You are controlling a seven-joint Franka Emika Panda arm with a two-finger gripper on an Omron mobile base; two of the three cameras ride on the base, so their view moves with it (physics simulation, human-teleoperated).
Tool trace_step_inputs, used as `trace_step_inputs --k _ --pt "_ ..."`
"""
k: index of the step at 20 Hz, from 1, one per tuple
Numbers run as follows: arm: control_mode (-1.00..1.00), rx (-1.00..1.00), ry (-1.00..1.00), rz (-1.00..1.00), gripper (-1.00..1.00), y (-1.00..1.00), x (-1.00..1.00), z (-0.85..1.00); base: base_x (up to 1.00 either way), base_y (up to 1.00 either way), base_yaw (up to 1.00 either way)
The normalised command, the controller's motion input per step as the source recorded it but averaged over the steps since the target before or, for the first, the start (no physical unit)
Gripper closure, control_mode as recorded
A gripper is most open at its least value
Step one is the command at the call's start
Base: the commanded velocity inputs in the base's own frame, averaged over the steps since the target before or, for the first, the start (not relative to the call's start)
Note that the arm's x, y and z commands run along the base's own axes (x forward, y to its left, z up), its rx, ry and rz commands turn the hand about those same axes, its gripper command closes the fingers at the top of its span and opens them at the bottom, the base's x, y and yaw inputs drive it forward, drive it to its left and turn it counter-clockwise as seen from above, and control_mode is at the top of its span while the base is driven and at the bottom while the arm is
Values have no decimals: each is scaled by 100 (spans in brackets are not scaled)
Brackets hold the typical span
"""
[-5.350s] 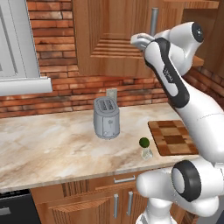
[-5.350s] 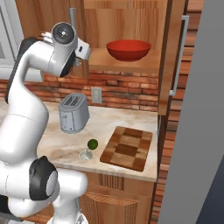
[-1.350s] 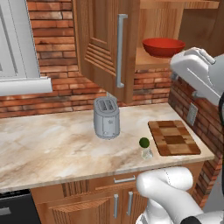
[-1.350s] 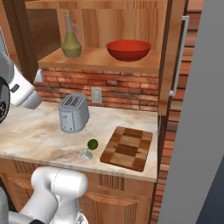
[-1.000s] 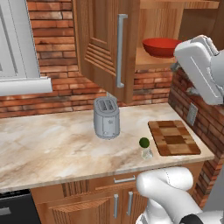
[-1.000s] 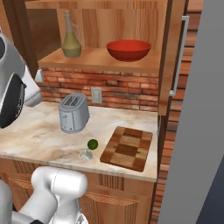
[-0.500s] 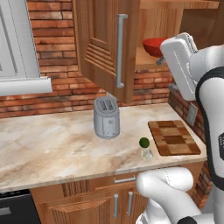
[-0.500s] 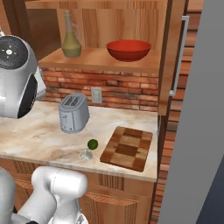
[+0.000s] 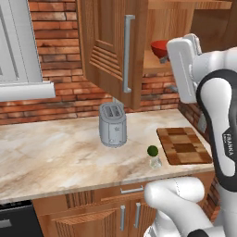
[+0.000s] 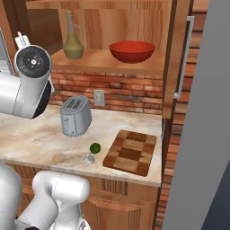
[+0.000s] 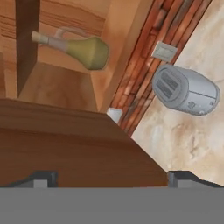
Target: Open the cabinet. Place the bowl and condiment on the counter. Then place the lime and garlic on the cutting board.
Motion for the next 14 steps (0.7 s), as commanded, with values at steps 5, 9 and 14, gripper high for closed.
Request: trace_step_inputs --k 5,9,14 --pt "-100 9 0 0 -100 0 30 0 0 0 0" --pt "-100 6 1 3 -100 2 27 -1 0 0 0" --pt "-100 3 6 10 -100 10 41 -8 0 0 0"
